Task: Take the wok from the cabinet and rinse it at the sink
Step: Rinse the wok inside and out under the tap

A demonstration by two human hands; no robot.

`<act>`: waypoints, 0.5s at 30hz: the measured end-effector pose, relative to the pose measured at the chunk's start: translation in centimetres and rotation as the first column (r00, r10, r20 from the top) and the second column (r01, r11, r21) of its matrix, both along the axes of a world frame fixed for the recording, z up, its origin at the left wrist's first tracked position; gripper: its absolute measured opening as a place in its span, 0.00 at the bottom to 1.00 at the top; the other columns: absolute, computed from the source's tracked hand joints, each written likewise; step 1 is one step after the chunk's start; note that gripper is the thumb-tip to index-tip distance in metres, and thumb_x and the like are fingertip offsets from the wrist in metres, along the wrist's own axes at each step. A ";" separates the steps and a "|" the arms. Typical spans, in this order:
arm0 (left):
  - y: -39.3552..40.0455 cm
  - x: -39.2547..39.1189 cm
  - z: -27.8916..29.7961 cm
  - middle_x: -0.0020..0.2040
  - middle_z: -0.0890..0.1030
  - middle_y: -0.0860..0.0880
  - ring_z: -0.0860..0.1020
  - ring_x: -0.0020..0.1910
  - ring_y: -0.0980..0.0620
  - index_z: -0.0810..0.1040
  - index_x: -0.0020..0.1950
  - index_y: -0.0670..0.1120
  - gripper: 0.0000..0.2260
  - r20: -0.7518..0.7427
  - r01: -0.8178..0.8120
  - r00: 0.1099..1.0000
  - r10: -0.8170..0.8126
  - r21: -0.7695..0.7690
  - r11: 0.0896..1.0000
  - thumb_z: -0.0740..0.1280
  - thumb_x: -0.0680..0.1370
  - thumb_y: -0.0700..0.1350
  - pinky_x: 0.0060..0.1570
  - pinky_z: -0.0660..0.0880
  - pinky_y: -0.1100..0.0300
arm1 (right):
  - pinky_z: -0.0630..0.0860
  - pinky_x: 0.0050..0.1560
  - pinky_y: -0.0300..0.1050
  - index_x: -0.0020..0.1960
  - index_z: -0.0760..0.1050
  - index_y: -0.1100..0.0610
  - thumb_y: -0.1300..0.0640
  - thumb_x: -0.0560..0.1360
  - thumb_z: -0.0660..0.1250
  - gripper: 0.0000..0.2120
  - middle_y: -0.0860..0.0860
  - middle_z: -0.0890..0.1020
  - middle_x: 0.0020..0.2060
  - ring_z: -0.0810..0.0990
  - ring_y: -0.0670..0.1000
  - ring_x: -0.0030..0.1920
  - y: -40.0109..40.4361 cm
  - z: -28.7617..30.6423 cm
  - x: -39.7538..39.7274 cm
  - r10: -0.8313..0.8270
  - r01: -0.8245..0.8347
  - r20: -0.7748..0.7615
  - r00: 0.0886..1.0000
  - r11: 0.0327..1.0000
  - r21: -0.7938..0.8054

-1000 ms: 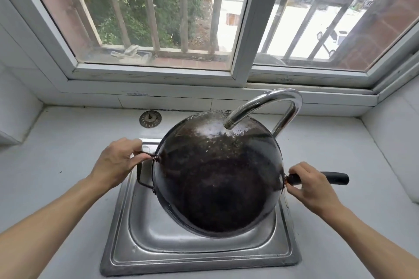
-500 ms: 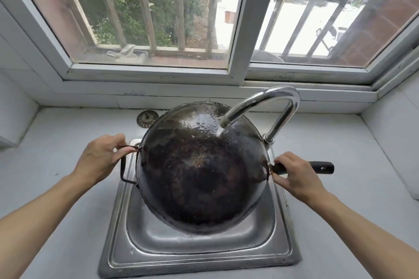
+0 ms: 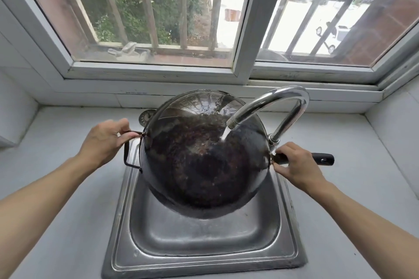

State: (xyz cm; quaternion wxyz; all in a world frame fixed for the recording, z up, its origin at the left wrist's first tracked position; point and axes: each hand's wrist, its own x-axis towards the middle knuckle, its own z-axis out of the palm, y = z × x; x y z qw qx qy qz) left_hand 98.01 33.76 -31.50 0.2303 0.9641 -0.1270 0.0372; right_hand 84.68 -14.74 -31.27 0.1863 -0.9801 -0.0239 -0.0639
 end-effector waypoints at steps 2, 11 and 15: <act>-0.2 0.3 0.2 0.33 0.75 0.46 0.73 0.34 0.43 0.73 0.38 0.48 0.13 0.004 0.012 1.000 -0.012 -0.007 1.000 0.70 0.74 0.55 0.35 0.72 0.50 | 0.78 0.43 0.50 0.44 0.80 0.57 0.63 0.63 0.77 0.12 0.50 0.79 0.39 0.78 0.53 0.38 -0.1 0.0 0.2 -0.015 0.015 -0.003 1.000 1.000 0.007; -0.5 1.8 0.8 0.33 0.74 0.46 0.72 0.34 0.43 0.72 0.39 0.47 0.15 0.043 0.042 0.998 -0.043 0.025 0.999 0.68 0.74 0.58 0.35 0.71 0.50 | 0.78 0.42 0.51 0.44 0.80 0.58 0.63 0.63 0.77 0.11 0.52 0.79 0.38 0.78 0.55 0.38 -0.1 -0.1 0.8 -0.040 0.040 0.019 0.999 0.999 0.003; -1.1 2.6 1.5 0.34 0.75 0.43 0.73 0.36 0.40 0.74 0.40 0.45 0.15 0.051 0.044 0.998 -0.044 0.011 0.999 0.70 0.74 0.55 0.36 0.70 0.49 | 0.78 0.43 0.51 0.44 0.80 0.58 0.63 0.63 0.77 0.11 0.52 0.79 0.39 0.78 0.54 0.38 -0.2 0.0 1.2 -0.061 0.061 0.026 0.998 0.998 0.003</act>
